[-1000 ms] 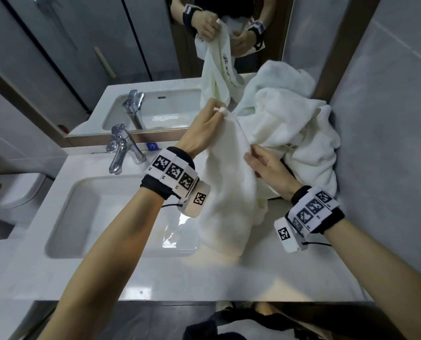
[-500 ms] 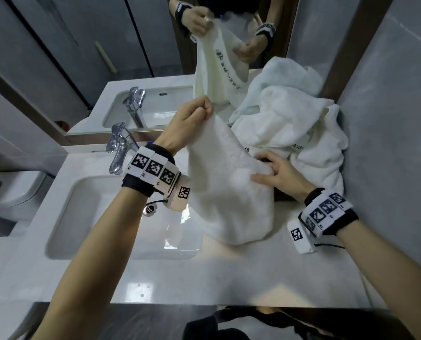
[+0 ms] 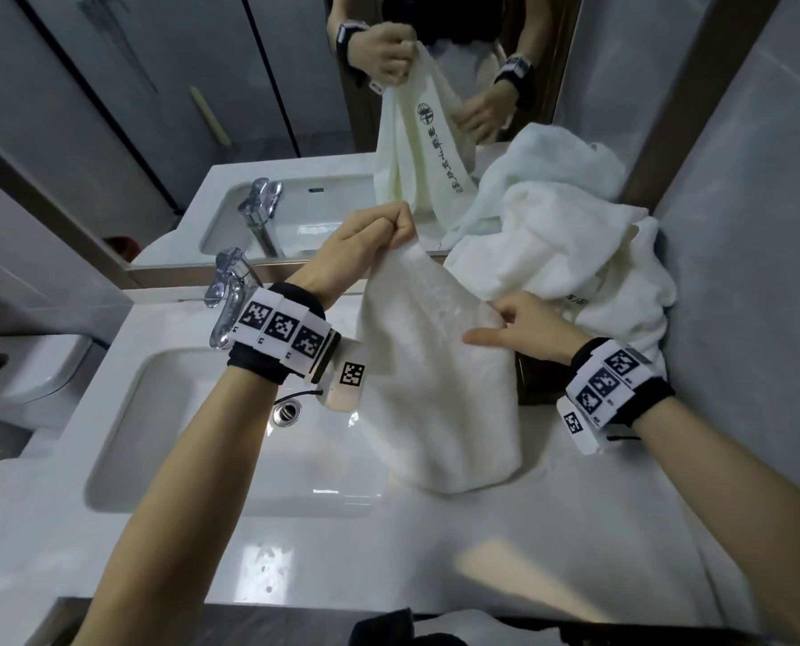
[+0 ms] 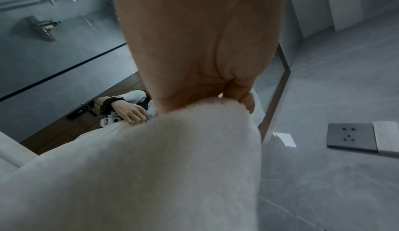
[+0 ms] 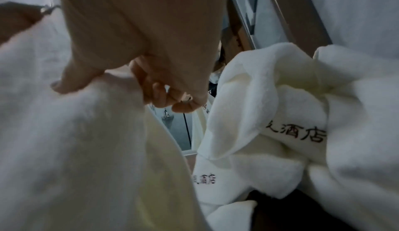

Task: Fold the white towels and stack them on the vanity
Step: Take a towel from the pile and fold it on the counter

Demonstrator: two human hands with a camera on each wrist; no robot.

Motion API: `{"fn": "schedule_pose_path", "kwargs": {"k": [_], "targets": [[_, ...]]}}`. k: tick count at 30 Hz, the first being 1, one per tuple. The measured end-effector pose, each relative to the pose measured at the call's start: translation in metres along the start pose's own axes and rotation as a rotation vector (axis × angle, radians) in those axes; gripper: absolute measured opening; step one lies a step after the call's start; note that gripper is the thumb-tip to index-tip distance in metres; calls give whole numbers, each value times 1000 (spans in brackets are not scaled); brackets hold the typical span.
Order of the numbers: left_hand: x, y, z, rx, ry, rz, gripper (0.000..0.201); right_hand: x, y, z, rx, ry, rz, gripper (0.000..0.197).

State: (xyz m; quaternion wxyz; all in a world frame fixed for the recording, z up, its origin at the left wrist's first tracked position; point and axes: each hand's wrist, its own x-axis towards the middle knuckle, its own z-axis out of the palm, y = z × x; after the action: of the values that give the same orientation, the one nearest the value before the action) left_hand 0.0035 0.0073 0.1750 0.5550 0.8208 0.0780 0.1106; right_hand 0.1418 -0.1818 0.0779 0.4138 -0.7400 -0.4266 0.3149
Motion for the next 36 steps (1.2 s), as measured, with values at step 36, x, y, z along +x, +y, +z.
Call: {"fn": "schedule_pose_path", "kwargs": {"k": [36], "targets": [[-2, -48, -50, -248, 617, -77, 31, 13, 59, 29, 74, 32, 63, 34]]}}
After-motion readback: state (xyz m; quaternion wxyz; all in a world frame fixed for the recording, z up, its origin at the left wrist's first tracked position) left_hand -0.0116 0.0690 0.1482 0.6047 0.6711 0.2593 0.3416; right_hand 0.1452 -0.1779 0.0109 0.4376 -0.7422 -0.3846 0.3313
